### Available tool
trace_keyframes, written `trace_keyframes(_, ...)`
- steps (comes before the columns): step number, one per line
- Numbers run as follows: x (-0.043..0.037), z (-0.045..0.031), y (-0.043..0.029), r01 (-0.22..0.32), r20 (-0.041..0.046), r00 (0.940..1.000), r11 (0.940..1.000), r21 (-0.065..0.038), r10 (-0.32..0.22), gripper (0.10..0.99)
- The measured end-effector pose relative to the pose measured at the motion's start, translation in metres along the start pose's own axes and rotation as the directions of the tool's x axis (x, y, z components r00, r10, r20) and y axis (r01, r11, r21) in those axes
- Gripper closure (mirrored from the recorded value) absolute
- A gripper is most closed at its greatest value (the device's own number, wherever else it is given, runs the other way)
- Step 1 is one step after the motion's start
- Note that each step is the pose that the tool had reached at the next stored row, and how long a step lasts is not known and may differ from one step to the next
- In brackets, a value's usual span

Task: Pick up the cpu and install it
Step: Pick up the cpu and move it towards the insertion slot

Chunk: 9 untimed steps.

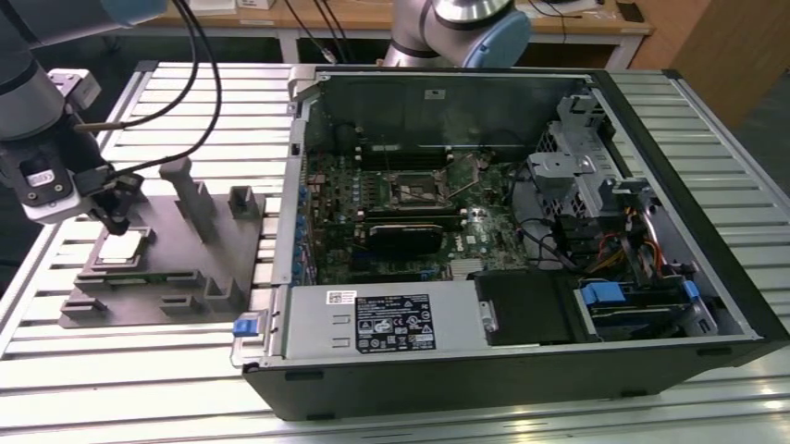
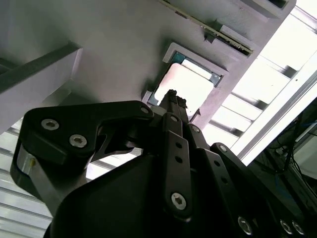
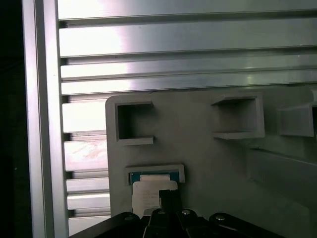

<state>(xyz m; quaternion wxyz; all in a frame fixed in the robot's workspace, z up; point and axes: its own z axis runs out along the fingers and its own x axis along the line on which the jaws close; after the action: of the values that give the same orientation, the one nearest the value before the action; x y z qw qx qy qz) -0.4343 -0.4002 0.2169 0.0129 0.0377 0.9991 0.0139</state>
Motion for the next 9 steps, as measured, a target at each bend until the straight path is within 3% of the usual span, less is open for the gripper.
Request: trace_keyframes(9,0.0028,0.0073,-0.0085,0.0,0.0,1.0,1.0,0.0,0.0,0.98)
